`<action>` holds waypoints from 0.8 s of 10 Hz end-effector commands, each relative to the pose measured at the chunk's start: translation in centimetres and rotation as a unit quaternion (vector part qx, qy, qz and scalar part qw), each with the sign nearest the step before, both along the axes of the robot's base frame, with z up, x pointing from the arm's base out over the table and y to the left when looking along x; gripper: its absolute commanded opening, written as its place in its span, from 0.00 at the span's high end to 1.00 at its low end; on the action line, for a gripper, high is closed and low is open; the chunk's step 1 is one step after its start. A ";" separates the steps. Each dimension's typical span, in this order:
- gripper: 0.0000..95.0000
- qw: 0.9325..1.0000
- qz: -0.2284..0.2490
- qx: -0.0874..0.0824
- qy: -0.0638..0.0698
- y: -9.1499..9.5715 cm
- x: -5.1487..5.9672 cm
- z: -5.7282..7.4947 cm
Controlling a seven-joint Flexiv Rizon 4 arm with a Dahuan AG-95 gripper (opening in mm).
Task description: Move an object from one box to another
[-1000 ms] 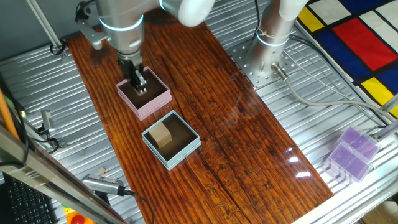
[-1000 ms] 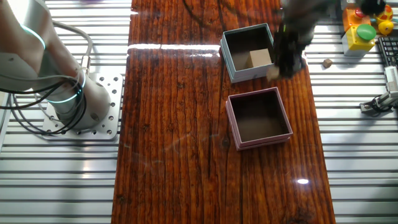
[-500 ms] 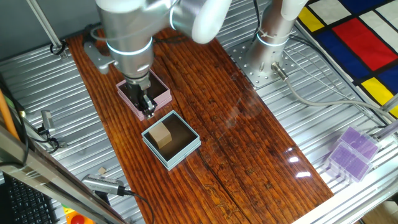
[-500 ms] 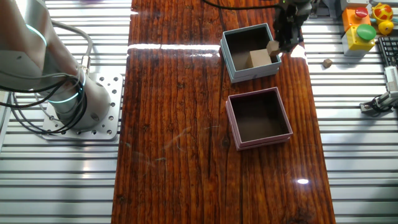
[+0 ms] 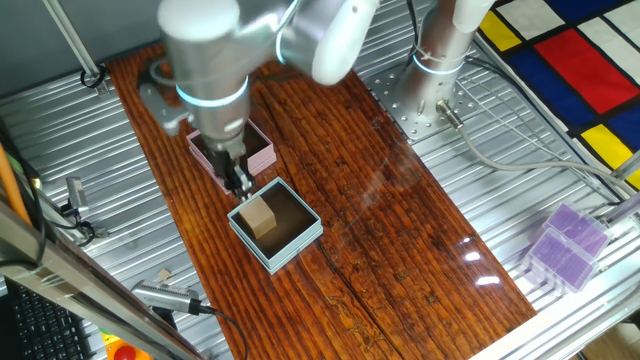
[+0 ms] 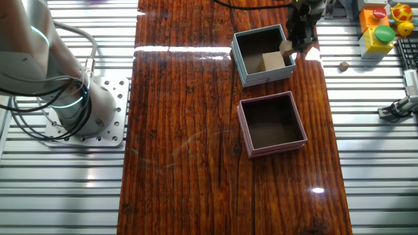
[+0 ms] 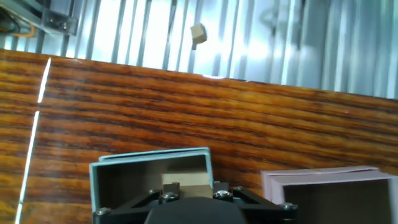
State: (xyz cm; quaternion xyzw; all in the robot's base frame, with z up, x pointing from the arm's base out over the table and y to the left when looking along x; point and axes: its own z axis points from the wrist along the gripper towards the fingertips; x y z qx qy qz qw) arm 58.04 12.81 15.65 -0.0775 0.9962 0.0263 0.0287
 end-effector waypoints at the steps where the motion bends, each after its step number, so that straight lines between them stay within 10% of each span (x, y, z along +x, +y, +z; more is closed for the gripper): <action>1: 1.00 1.000 -0.008 0.006 0.000 0.9 0.0 -1.1; 8: 1.00 0.990 0.133 -0.031 0.036 0.9 -0.2 -2.2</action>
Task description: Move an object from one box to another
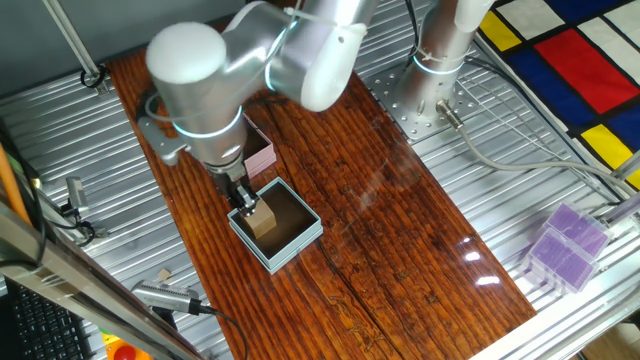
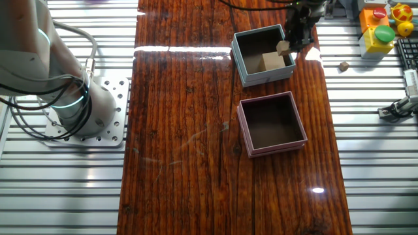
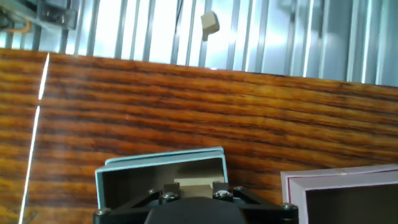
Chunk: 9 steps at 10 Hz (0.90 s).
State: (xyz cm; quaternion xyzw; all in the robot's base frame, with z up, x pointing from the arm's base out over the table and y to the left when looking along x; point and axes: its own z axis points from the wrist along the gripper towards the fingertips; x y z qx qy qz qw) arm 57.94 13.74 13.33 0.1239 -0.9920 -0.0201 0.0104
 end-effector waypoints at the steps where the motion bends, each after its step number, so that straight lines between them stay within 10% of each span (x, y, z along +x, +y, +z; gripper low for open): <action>1: 1.00 0.995 0.098 -0.017 -0.002 0.0 -0.1 0.1; 5: 1.00 0.997 0.081 -0.007 0.002 0.0 -0.1 0.1; 9: 1.00 0.998 0.058 -0.010 -0.004 3.2 -2.7 -2.0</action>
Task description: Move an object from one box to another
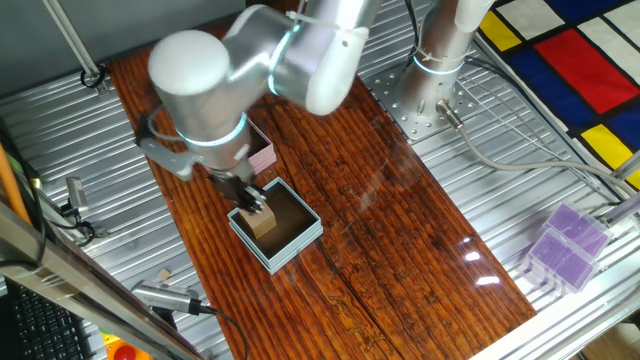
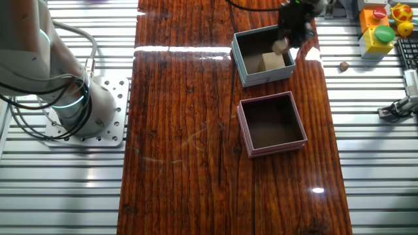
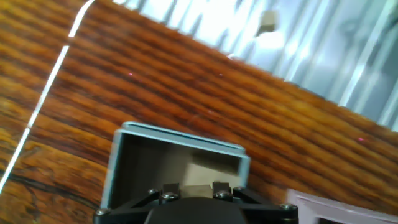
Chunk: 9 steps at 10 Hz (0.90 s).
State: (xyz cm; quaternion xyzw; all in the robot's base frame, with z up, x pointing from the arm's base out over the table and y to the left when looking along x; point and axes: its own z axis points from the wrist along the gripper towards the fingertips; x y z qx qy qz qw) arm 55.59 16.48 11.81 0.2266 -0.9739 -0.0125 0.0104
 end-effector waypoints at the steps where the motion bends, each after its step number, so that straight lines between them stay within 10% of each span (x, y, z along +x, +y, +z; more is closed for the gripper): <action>1: 1.00 0.999 -0.051 -0.003 -0.003 0.8 -0.7 -1.2; 7: 1.00 0.999 -0.054 -0.003 -0.005 2.8 -1.8 -3.8; 9: 0.60 0.999 -0.037 -0.004 -0.007 2.8 -1.7 -3.9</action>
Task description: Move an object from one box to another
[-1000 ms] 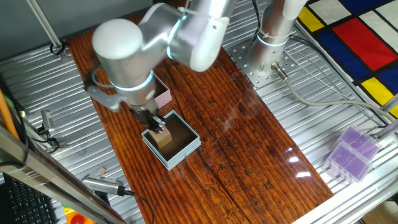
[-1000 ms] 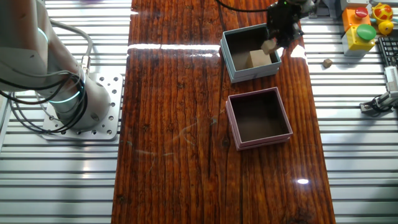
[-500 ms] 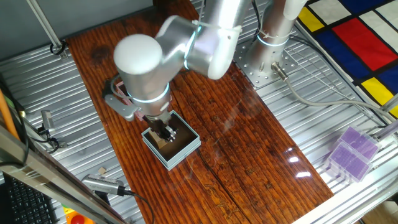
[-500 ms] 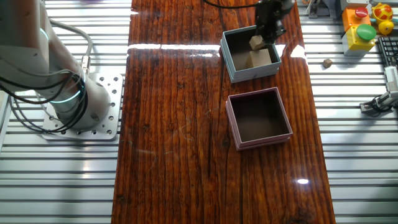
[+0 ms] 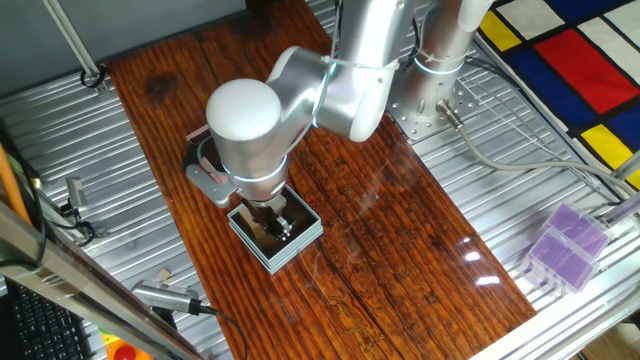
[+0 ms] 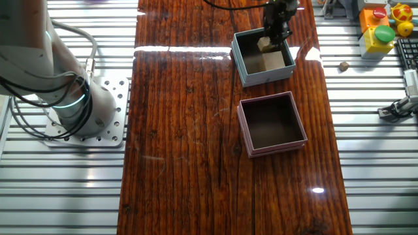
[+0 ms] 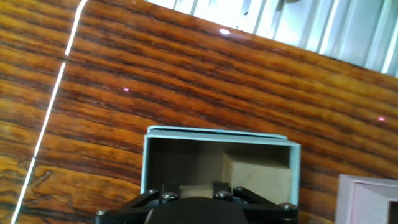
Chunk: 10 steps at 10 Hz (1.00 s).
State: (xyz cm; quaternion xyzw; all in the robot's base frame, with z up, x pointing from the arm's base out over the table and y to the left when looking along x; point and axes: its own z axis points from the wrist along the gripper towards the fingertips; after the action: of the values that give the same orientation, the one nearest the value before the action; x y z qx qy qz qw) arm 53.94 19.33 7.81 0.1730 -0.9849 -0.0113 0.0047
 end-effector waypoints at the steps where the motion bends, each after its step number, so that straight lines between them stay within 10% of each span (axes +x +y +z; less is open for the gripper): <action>1: 0.60 1.000 0.021 -0.004 -0.002 -0.1 -0.1 0.1; 2: 0.60 1.000 0.030 -0.006 -0.002 -0.1 -0.1 0.1; 3: 0.40 1.000 0.028 -0.005 -0.002 -0.1 -0.1 0.1; 4: 1.00 1.000 0.017 -0.008 -0.005 -0.1 -0.1 0.3; 10: 1.00 1.000 0.002 -0.007 0.013 -2.2 -0.7 6.9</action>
State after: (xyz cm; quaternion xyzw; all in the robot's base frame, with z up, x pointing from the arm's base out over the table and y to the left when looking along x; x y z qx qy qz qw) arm 53.00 17.01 15.02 0.1747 -0.9844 -0.0061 0.0193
